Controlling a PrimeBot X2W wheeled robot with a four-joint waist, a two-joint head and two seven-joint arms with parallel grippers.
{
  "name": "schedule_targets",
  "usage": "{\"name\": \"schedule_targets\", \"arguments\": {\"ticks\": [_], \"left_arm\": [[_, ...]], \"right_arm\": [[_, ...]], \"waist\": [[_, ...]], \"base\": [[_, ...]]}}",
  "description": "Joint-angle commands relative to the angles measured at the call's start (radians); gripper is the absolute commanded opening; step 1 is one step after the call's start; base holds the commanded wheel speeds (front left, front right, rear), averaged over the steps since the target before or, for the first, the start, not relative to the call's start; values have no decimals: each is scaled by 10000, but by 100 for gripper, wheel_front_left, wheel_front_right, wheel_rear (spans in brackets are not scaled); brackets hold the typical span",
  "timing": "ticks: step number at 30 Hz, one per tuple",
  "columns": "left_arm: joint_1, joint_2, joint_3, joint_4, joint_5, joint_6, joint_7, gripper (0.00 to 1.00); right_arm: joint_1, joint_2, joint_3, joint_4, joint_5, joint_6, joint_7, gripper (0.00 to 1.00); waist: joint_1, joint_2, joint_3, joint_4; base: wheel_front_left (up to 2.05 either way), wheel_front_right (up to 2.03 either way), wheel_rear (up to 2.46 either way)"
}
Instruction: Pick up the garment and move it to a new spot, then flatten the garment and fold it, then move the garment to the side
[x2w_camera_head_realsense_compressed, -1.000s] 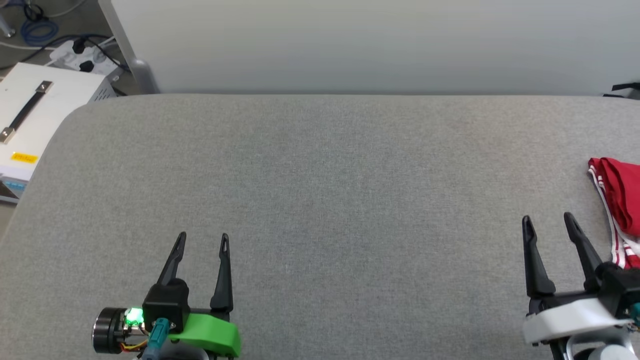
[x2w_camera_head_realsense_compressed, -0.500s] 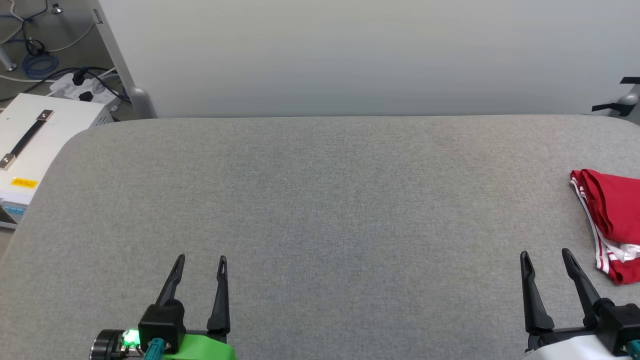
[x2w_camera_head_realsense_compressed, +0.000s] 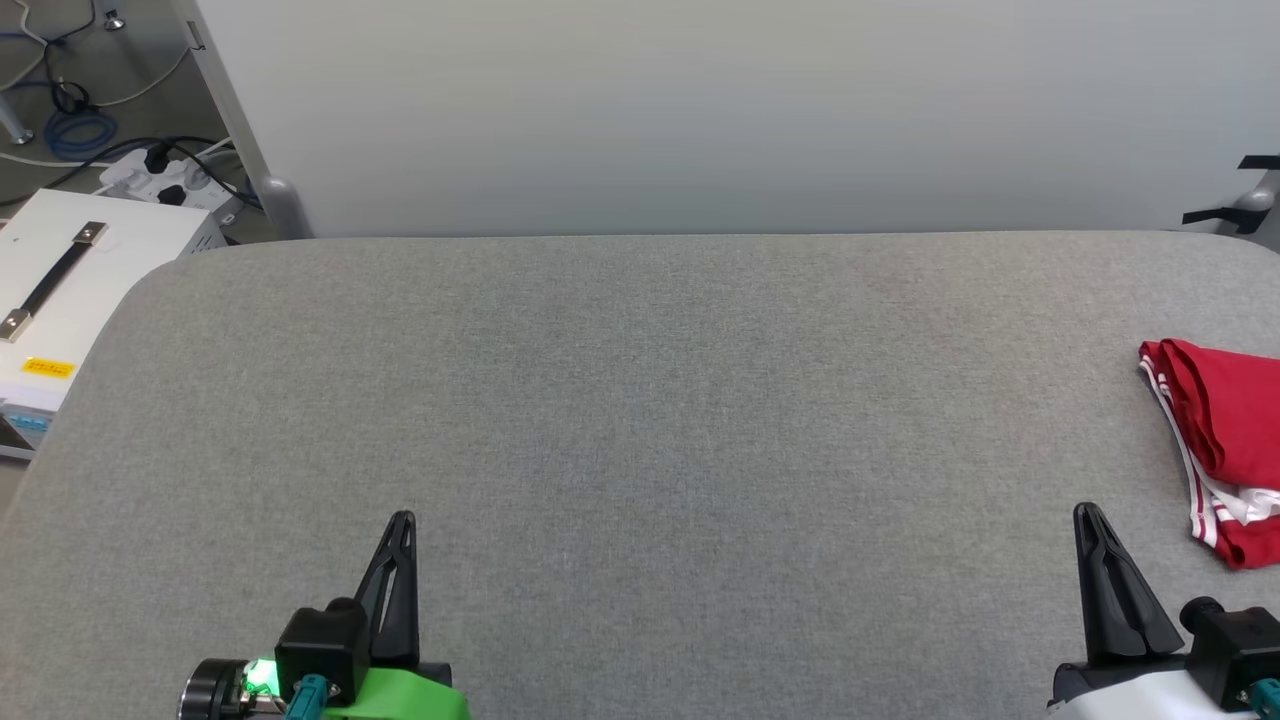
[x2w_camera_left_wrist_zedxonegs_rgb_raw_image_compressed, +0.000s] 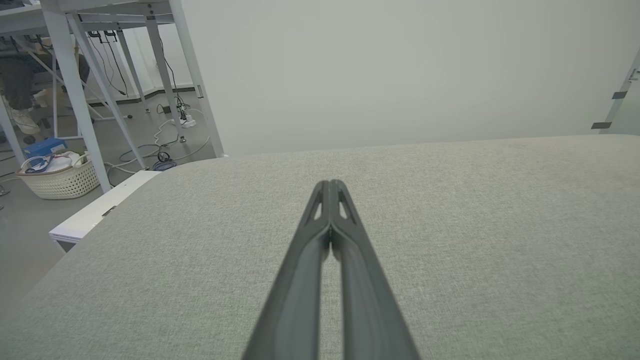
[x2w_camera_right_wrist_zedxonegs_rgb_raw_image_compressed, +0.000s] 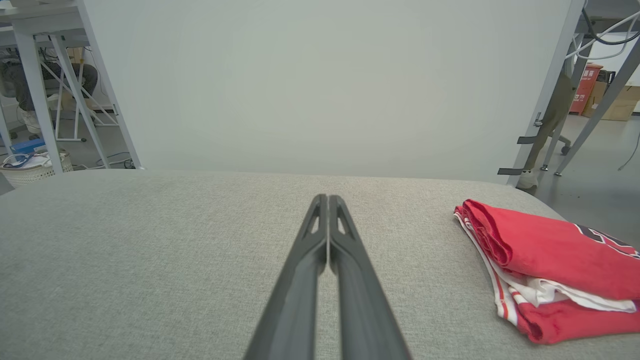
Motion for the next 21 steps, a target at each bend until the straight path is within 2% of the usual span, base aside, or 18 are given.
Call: {"name": "schedule_targets", "arguments": {"ticks": [1,21], "left_arm": [[-39,-14,24,-16,17,2,81,0],[-204,-71,129,-106,88,9,481,0]], "right_arm": [[-62,11,15,18,-40,0,83,0],[-319,55,91,93,-210,-1,491,0]], "waist": [[0,0,2,-2],[0,0,22,-21]], "base": [[0,0,0],[0,0,0]]}}
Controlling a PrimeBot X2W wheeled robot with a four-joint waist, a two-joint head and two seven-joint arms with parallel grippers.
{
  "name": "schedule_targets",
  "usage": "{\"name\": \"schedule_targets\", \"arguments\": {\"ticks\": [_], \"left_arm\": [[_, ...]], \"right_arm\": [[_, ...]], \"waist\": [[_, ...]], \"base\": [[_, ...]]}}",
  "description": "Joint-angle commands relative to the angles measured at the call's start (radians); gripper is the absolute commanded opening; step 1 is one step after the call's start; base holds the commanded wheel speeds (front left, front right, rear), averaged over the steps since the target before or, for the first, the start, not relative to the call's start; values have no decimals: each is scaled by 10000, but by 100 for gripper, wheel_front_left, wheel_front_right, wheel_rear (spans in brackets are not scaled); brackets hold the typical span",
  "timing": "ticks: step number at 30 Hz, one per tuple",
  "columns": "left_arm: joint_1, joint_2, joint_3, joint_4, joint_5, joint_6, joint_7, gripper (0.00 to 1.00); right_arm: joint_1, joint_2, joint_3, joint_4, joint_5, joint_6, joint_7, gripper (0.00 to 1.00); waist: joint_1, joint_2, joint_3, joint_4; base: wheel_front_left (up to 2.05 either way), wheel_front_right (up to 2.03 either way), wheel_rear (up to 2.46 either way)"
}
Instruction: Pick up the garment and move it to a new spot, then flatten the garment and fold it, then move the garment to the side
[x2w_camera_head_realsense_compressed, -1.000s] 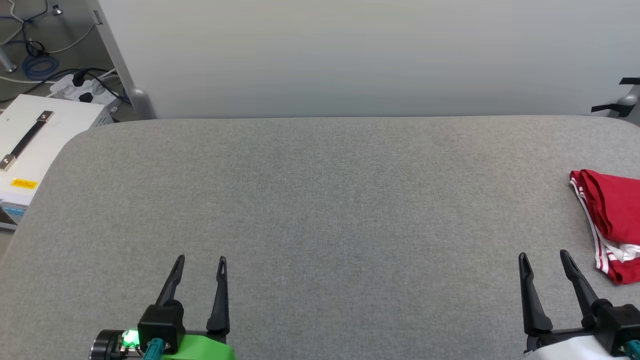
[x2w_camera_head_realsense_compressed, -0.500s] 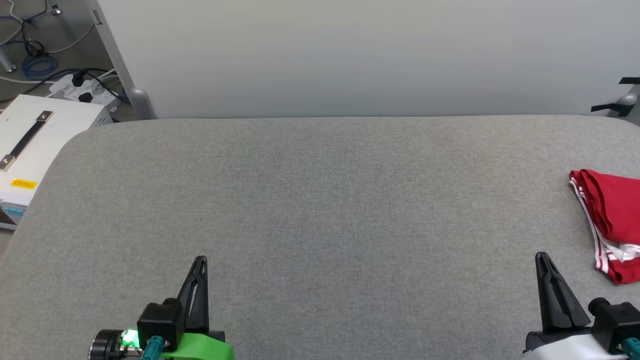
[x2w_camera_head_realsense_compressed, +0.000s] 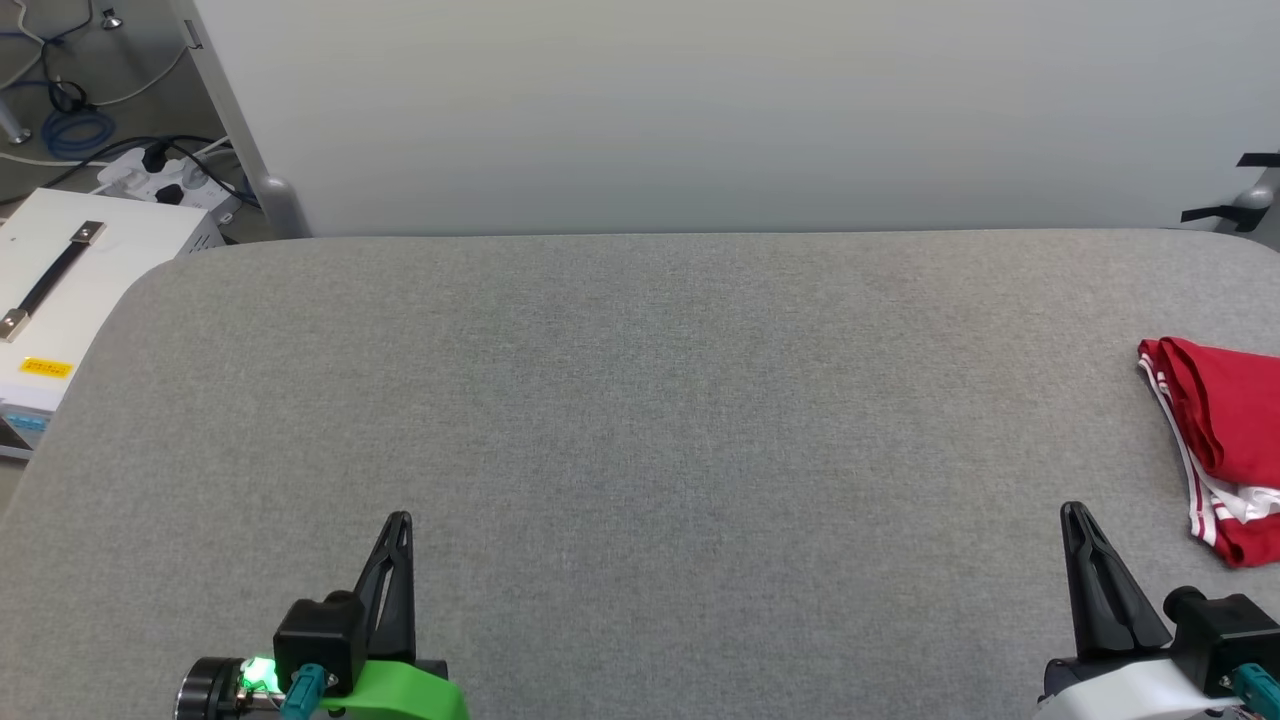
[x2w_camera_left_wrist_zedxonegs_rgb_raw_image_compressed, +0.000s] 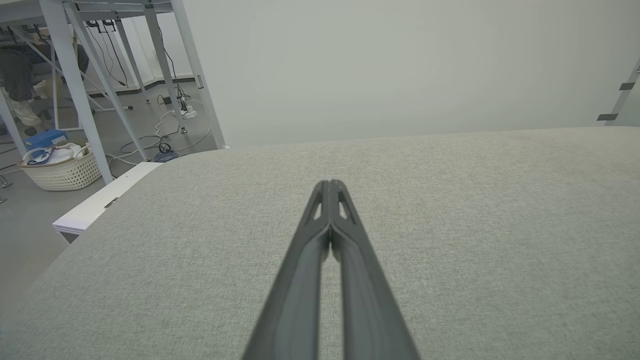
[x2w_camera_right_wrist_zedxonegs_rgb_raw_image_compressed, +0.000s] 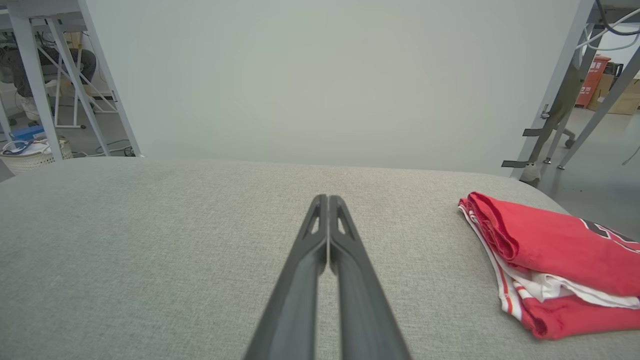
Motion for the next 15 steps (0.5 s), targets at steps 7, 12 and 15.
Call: {"name": "schedule_targets", "arguments": {"ticks": [7,12,15], "left_arm": [[-227,-84,79,-82,98,11,186,0],[-267,-98,104,-104,116,13,284,0],[-293,-106,121,-117,127,14,346,0]], "right_arm": [[-284,37,44,54,-131,-1,199,0],[-347,47,62,73,-173,-2,299,0],[-387,54,74,84,-199,-2,362,0]], "waist": [[1,0,8,-7],[1,0,12,-11],[1,0,15,-14]], "base": [[0,0,0],[0,0,0],[0,0,0]]}}
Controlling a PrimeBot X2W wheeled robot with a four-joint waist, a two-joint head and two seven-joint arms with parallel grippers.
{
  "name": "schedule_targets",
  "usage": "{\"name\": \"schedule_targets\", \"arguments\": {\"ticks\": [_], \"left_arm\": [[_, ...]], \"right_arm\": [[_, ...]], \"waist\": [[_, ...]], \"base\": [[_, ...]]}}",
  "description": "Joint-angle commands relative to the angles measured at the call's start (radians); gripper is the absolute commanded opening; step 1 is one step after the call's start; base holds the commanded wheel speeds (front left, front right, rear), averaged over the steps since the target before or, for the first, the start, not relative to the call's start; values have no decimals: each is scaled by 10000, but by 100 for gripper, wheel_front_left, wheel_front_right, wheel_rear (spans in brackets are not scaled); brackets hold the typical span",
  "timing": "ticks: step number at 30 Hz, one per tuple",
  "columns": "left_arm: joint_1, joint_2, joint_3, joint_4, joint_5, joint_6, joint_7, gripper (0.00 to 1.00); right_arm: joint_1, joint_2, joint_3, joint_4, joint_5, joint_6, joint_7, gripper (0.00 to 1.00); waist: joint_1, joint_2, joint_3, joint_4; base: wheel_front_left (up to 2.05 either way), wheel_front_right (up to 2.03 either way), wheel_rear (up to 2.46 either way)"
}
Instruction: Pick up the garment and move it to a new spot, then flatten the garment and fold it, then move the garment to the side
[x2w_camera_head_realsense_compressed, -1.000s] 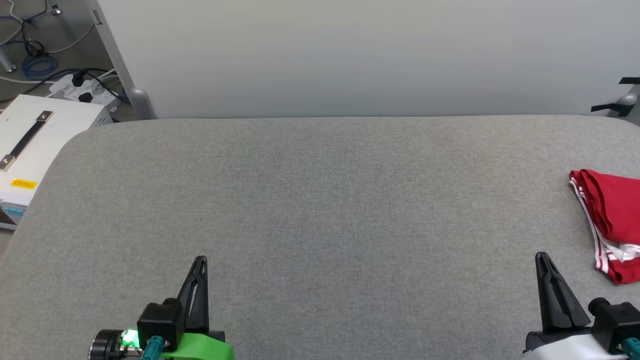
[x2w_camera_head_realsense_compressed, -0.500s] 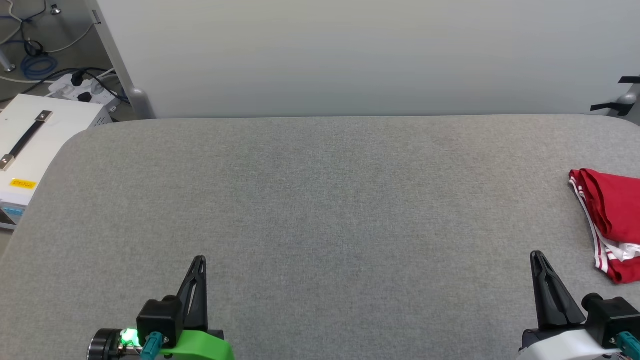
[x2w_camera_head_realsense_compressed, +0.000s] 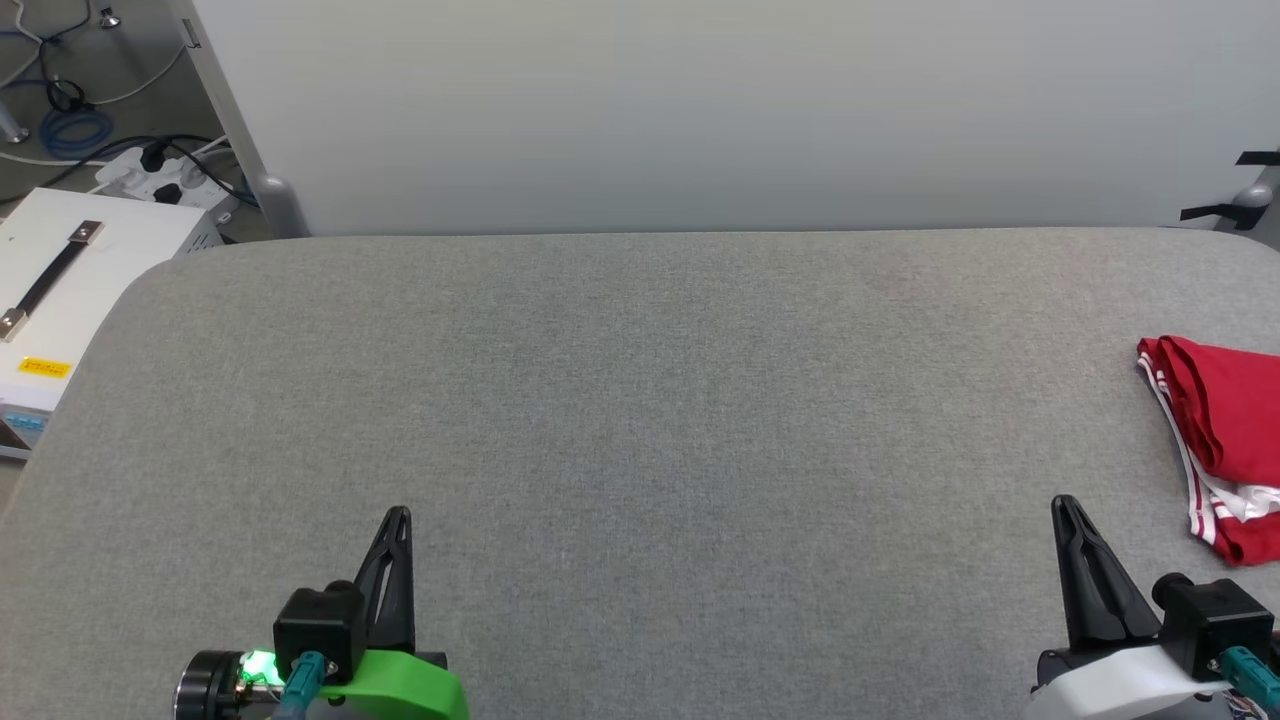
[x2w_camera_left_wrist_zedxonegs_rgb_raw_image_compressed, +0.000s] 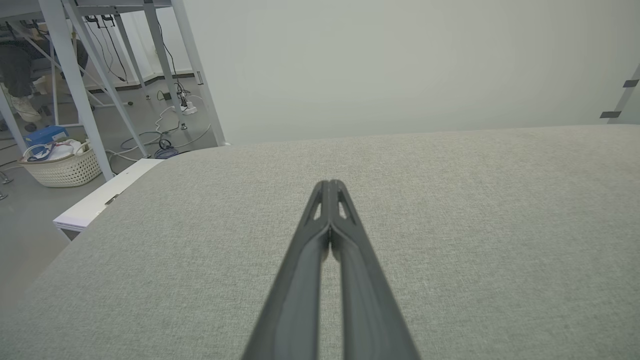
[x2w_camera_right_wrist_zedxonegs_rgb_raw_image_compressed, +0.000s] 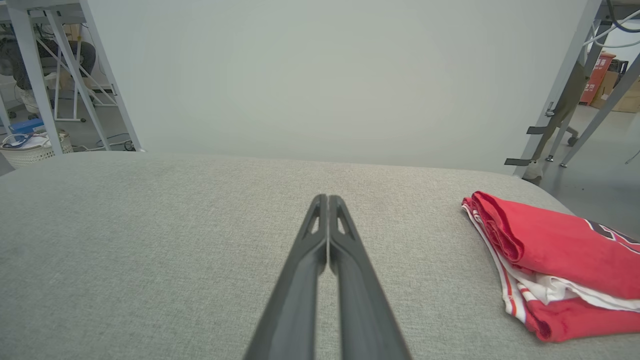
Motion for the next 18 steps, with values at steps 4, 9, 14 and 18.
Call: {"name": "schedule_targets", "arguments": {"ticks": [4,9,14,18], "left_arm": [[-231,-76,82,-84,112,16,121,0],[-271,-90,108,-105,130,17,219,0],[-313,-104,135,-128,148,19,321,0],[-347,-116,156,-146,162,21,402,0]], "right_arm": [[-254,31,28,57,-122,-4,139,0],[-317,42,47,75,-164,-4,239,0],[-383,53,66,94,-207,-4,343,0],[-434,62,82,109,-242,-4,425,0]], "waist": [[0,0,4,-4],[0,0,9,-9],[0,0,14,-13],[0,0,18,-17]], "base": [[0,0,0],[0,0,0],[0,0,0],[0,0,0]]}}
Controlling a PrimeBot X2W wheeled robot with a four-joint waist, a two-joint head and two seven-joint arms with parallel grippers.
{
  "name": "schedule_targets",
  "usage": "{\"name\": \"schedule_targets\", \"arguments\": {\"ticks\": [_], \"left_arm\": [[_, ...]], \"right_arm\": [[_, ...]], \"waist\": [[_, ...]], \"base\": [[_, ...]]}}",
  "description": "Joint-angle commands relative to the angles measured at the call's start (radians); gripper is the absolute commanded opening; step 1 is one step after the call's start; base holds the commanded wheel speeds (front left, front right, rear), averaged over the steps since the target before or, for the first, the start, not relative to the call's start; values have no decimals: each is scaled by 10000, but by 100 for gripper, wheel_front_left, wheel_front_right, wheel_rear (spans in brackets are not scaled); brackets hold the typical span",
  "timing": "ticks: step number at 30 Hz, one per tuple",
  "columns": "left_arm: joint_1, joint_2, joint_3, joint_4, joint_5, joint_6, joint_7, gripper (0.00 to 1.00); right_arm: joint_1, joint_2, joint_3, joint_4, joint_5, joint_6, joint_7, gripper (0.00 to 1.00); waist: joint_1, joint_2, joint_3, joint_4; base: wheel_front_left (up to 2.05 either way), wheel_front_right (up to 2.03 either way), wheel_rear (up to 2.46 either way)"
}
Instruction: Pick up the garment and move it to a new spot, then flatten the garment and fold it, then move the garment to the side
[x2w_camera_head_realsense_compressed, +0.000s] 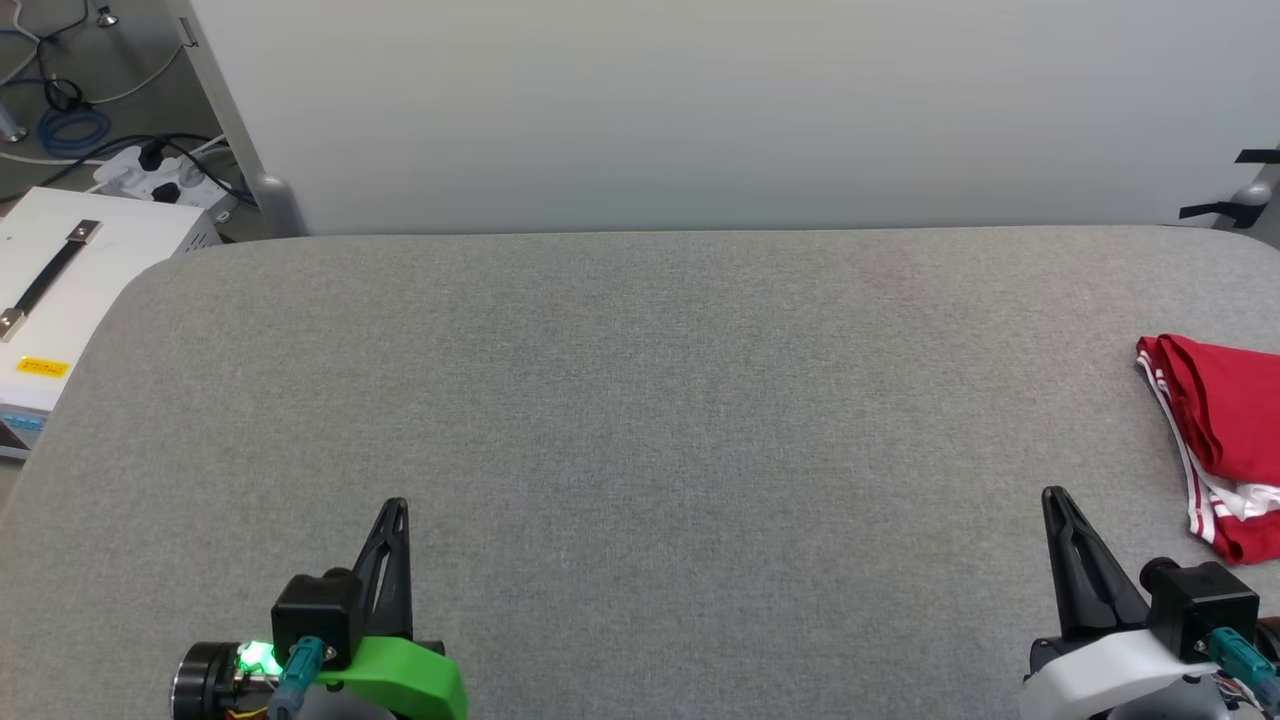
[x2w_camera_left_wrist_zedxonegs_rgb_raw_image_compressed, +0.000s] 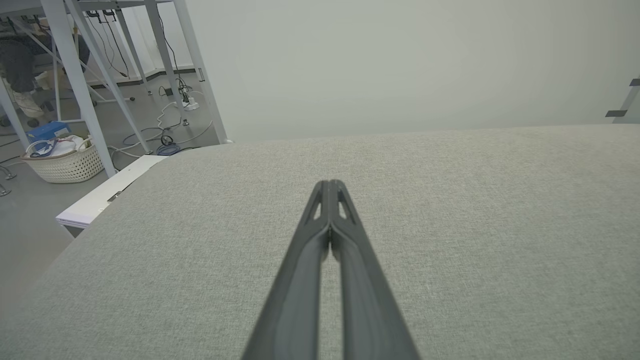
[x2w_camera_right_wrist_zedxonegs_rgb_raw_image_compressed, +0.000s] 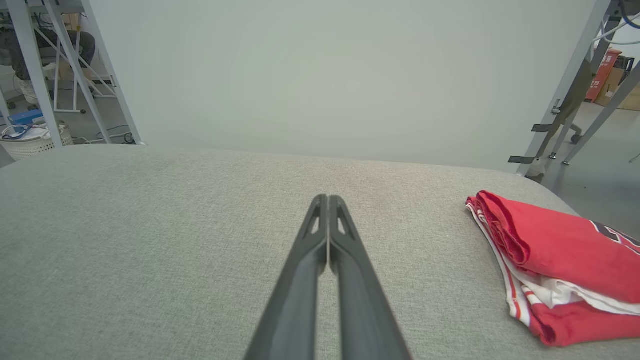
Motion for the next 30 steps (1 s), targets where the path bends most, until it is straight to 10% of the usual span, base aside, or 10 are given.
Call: {"name": "schedule_targets", "arguments": {"ticks": [1,30], "left_arm": [[-221,-25,44,-56,90,19,55,0],[-461,-108,197,-186,194,29,637,0]], "right_arm": [[-213,39,22,45,-133,-3,56,0],[-586,104,133,154,-381,-4,650,0]], "waist": [[0,0,1,-1],[0,0,30,-28]], "base": [[0,0,0],[0,0,0]]}}
